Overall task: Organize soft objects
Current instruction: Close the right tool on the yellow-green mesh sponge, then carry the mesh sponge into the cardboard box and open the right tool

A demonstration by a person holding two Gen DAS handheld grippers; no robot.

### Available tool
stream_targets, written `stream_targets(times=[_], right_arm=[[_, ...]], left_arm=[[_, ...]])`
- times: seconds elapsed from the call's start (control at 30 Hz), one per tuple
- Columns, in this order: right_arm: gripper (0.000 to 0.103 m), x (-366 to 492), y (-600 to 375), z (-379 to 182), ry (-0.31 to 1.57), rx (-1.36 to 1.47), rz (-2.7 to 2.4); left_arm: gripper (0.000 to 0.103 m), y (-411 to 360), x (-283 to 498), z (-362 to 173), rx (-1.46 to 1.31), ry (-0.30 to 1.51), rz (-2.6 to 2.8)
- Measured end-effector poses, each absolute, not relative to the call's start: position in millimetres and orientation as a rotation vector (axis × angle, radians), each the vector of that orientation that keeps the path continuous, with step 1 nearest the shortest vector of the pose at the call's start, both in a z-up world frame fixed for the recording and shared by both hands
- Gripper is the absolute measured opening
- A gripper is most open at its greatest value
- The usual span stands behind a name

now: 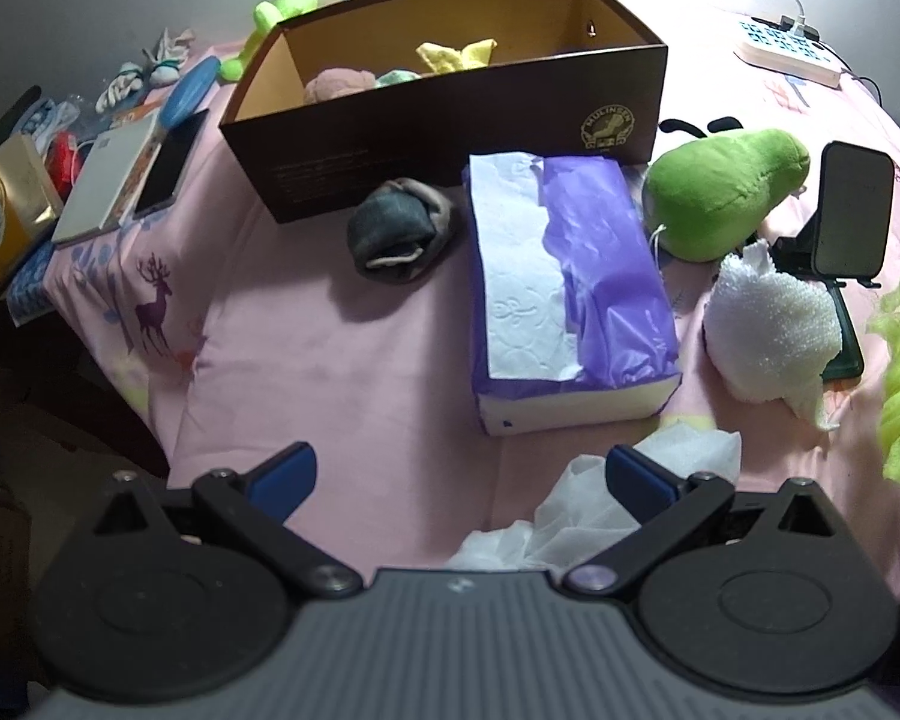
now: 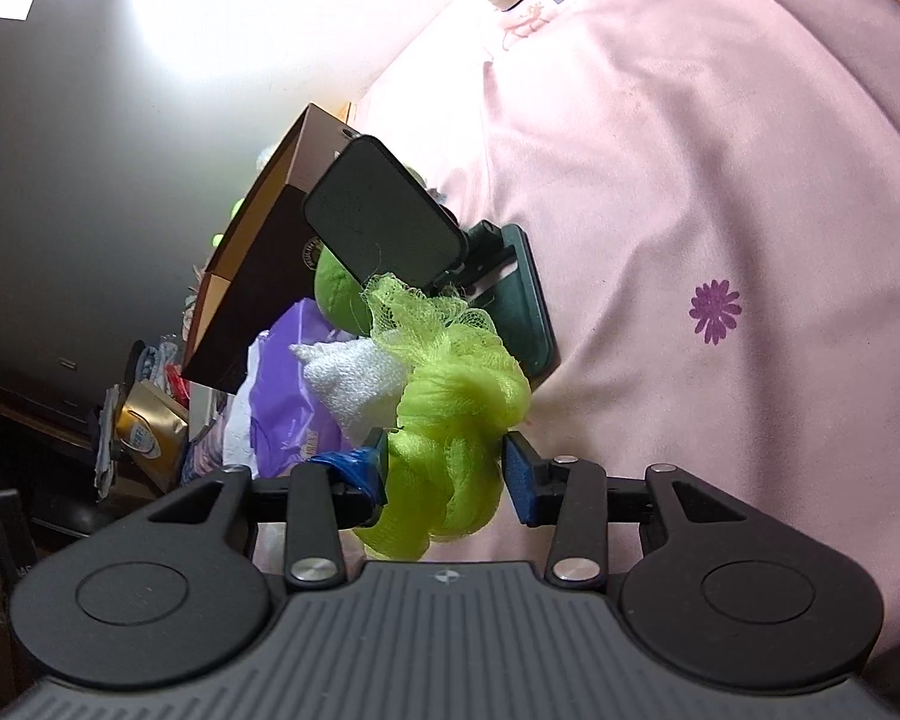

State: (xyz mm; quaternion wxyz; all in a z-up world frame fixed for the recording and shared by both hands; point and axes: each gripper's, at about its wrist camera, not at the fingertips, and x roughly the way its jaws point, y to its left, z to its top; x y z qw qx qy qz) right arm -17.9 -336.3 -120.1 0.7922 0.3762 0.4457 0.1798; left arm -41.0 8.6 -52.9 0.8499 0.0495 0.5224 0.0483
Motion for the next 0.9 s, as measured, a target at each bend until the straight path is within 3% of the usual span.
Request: stream_targets(times=[0.53, 0.9], right_arm=[[0.025, 3, -297, -65, 0.827, 0.831, 0.549], [0.025, 87, -222, -10, 0.756, 0.739, 0.633]], left_arm=[[0.103, 41, -15, -32, 0.107, 1.069, 0.101], [0.103, 93, 2, -35, 0.066, 1.077, 0.105]])
